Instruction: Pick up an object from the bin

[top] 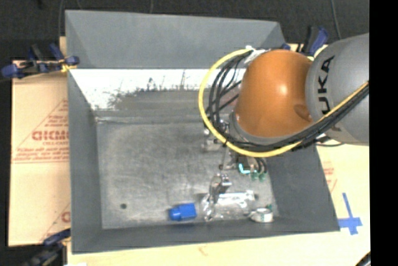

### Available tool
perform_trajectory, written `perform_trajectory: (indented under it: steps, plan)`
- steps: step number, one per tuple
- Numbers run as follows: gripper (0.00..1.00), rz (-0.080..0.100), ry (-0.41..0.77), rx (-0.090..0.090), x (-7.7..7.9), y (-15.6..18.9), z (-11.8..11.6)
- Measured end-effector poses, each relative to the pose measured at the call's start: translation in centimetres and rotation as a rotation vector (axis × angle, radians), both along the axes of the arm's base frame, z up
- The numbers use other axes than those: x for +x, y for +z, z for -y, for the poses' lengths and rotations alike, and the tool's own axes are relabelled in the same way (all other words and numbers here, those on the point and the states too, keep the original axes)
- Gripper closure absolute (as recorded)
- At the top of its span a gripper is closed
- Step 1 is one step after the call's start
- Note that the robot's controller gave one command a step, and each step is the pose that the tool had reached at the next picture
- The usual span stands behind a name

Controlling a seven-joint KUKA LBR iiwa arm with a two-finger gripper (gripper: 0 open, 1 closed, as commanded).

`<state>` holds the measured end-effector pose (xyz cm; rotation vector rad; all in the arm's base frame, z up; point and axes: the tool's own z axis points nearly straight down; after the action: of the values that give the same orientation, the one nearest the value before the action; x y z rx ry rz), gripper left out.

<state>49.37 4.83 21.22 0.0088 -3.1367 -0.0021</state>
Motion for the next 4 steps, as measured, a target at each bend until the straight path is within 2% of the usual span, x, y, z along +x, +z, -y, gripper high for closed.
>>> perform_trajectory:
  steps: [1, 2, 3, 4]
  plan:
    - [0.0, 0.035, 0.201, 0.0, -1.2, -13.7, 6.9]
    - [0.0, 0.009, -0.129, 0.0, -2.2, -11.1, 8.1]
    - [0.0, 0.01, -0.315, 0.0, -2.1, -10.9, 8.9]
    - [0.0, 0.008, -0.393, 0.003, -2.0, -13.8, 9.9]
